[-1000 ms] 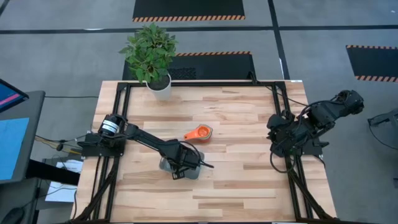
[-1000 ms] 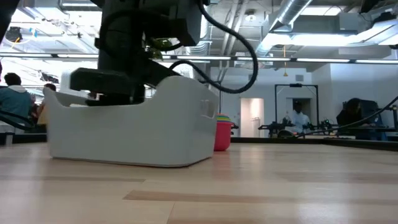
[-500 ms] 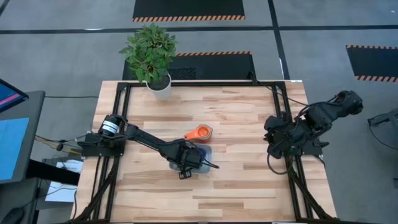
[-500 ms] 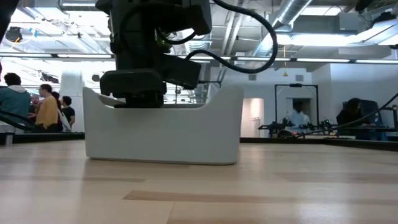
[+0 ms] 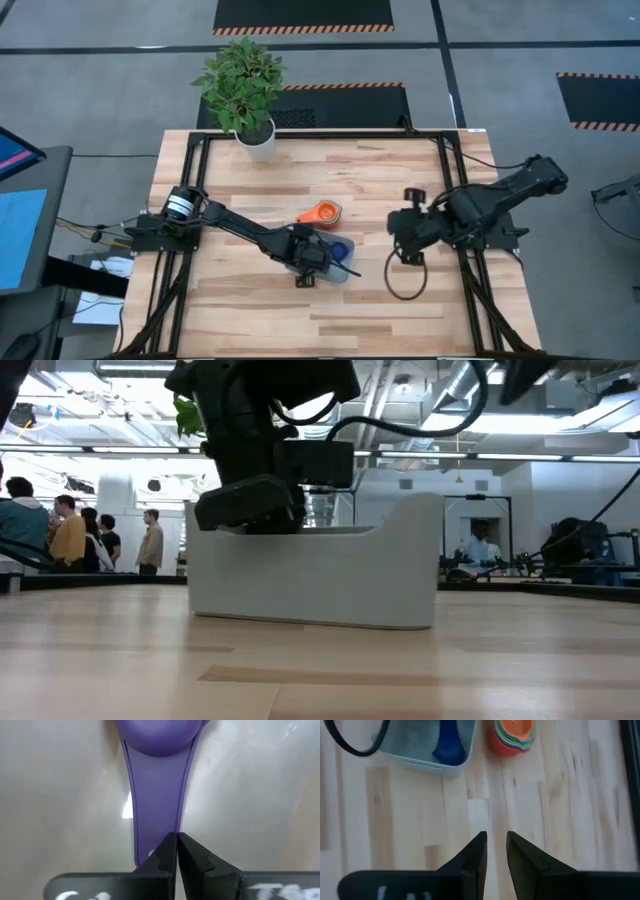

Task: Nest measuring cups in basket
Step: Remove the dark blue measuring cup from the gray bin, then adjust the gray bin

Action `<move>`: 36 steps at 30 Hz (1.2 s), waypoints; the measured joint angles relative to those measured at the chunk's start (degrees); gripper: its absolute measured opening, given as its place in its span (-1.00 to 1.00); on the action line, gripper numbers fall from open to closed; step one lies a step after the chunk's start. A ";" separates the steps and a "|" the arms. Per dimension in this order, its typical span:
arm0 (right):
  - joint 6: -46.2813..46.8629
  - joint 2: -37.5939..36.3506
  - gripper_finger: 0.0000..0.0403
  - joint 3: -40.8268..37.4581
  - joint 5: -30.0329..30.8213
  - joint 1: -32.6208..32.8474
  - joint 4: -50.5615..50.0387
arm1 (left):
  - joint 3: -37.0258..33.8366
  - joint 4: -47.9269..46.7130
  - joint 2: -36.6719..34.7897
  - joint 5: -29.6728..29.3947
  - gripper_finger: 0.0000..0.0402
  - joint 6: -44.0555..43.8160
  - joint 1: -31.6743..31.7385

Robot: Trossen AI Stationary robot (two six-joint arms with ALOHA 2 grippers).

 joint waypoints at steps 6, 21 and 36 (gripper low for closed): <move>-6.16 0.95 -0.52 -0.02 -1.62 -1.15 6.62 | -0.11 3.67 0.22 -1.08 -1.00 2.71 0.21; -1.07 -8.26 -0.52 0.04 -0.26 -1.08 6.30 | 13.11 -4.10 -0.18 -3.01 -1.00 14.38 1.62; -4.47 -8.15 -0.52 0.04 -0.18 0.44 3.83 | 30.19 -53.77 -0.42 -4.52 -1.00 -9.86 0.56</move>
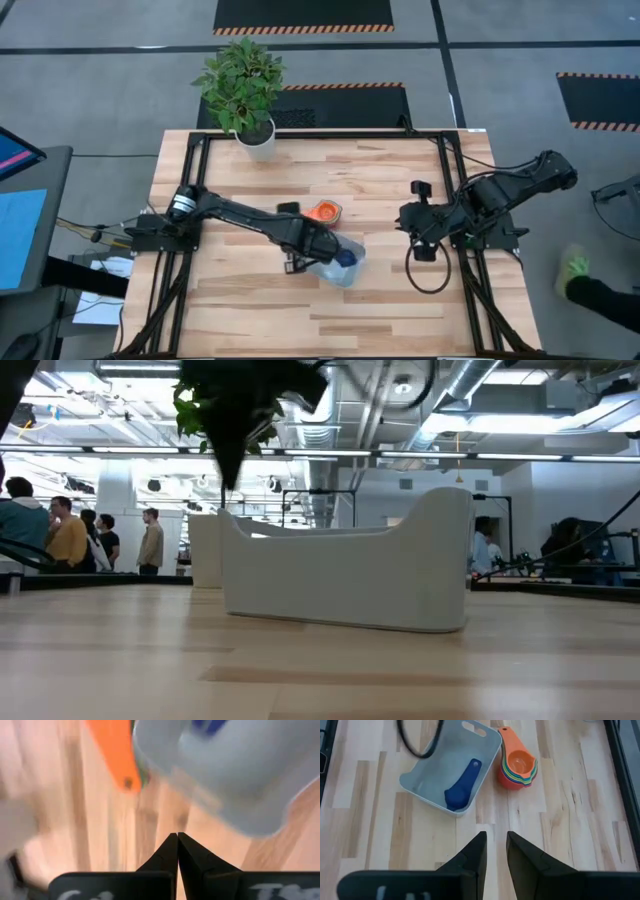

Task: Nest measuring cups in basket
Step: Adjust the gray bin

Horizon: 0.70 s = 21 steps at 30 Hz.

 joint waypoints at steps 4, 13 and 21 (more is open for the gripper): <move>0.43 0.00 -0.52 -0.12 0.02 0.85 -0.94 | -6.05 0.12 0.06 3.61 -1.00 -1.85 -2.65; 4.99 0.04 -0.52 -2.86 0.08 3.03 -0.58 | -18.61 10.77 0.02 3.74 -1.00 -4.15 -7.09; 9.89 0.11 -0.52 -3.96 0.07 3.31 0.24 | -24.15 21.81 0.00 -4.09 -1.00 -4.79 -4.00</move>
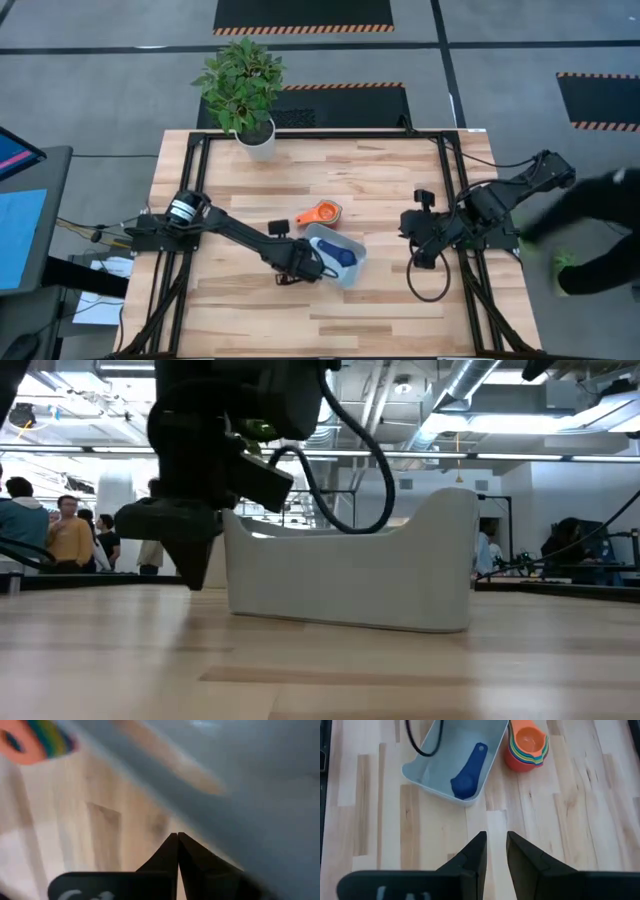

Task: Nest measuring cups in basket
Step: Adjust the gray bin

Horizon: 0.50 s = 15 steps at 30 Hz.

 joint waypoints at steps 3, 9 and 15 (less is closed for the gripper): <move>0.02 -0.04 -0.52 0.00 0.00 0.00 -0.04 | -0.08 3.32 0.00 1.85 -1.00 3.59 0.48; -0.88 -0.04 -0.52 0.00 -0.37 -0.02 -0.55 | 0.34 13.72 -0.09 8.96 -1.00 10.28 -1.44; -0.88 -0.04 -0.52 0.00 -0.42 -0.02 -2.73 | 2.59 17.65 -0.09 12.20 -1.00 11.59 -2.50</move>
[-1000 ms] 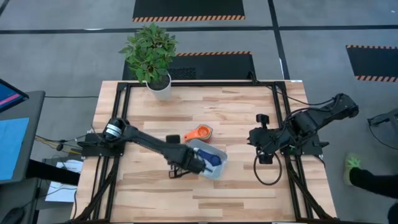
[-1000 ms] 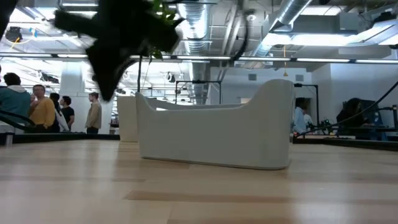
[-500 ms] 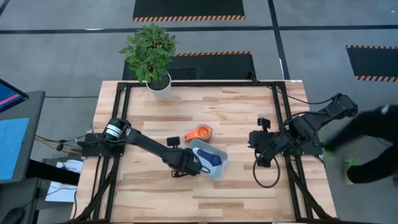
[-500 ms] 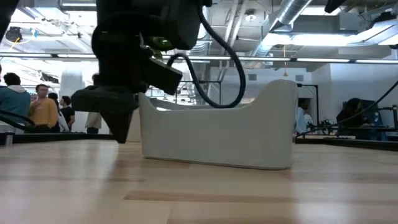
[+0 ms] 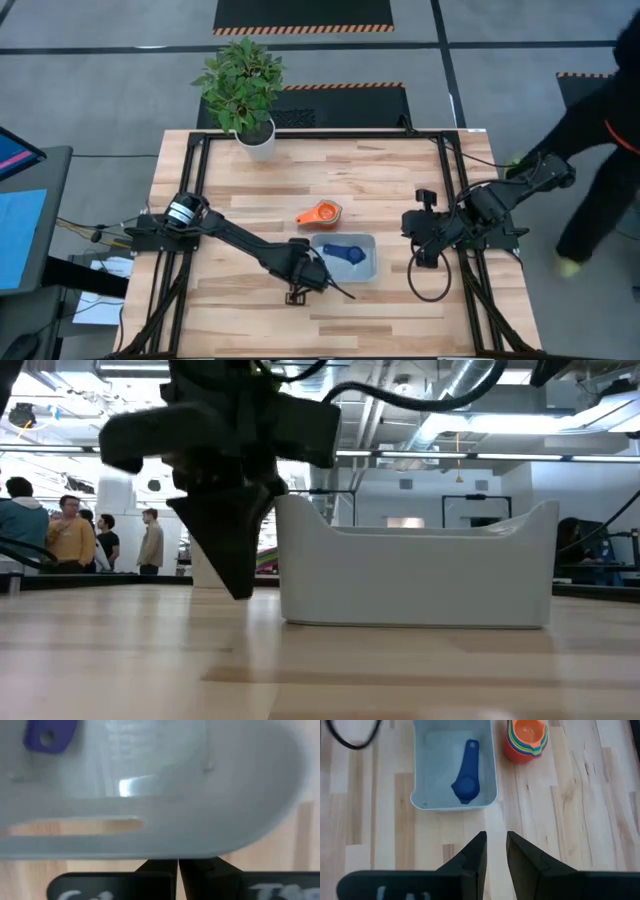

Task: Nest measuring cups in basket
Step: Adjust the gray bin

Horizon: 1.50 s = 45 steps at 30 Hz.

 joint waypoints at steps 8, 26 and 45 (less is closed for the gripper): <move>-1.58 0.01 -0.52 0.00 -0.02 0.00 1.72 | 5.32 -22.62 0.00 -2.22 -1.00 -2.51 -0.41; -17.41 14.17 -0.52 -0.02 -5.37 -8.86 24.61 | -7.39 -39.09 -13.96 -5.88 -1.00 -21.38 -2.98; -10.02 17.06 -0.52 12.69 -4.44 -8.48 8.70 | -21.67 -5.38 -21.79 -12.11 -1.00 -3.70 3.69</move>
